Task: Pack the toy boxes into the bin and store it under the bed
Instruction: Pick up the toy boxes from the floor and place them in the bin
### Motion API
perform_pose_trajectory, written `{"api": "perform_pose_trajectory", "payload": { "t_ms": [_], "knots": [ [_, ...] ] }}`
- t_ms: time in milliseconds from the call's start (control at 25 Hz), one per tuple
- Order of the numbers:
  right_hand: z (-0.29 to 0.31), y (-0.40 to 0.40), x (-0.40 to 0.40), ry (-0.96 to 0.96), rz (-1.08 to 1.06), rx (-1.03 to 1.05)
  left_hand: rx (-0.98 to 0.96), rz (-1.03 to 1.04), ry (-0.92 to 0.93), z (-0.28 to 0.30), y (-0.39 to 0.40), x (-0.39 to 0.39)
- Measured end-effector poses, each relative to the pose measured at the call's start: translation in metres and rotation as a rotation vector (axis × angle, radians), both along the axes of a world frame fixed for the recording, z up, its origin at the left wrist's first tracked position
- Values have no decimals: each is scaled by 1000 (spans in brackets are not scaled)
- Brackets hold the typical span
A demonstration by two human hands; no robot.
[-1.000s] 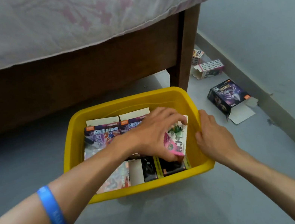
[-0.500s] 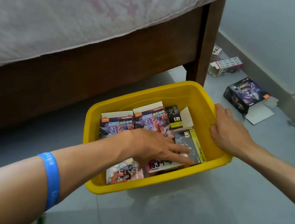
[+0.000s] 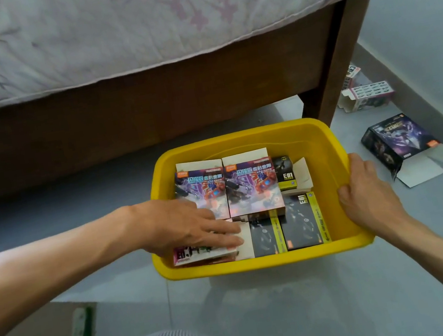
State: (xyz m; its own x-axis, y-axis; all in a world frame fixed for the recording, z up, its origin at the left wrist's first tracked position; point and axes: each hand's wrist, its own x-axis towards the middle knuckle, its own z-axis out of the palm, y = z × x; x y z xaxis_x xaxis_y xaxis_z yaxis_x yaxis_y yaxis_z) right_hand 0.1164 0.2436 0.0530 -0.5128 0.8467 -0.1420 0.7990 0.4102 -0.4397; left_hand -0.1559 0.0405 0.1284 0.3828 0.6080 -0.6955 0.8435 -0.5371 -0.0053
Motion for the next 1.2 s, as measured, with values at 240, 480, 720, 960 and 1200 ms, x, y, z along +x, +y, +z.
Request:
{"api": "perform_pose_trajectory", "payload": {
  "t_ms": [240, 480, 720, 960, 1200],
  "knots": [
    [2, 0, 1, 16, 16, -14, -111, 166, -11, 4, -4, 0],
    [4, -2, 0, 48, 16, -16, 1, 695, -325, -2, -31, -2],
    [6, -4, -1, 39, 26, 4, -28, 733, -390, -26, 7, 26],
    [5, -5, -1, 52, 3, -5, 131, 682, -599, -57, 52, 81],
    [-3, -1, 5, 123, -13, -44, 320, 653, -759, -77, 59, 99]
  ]
}}
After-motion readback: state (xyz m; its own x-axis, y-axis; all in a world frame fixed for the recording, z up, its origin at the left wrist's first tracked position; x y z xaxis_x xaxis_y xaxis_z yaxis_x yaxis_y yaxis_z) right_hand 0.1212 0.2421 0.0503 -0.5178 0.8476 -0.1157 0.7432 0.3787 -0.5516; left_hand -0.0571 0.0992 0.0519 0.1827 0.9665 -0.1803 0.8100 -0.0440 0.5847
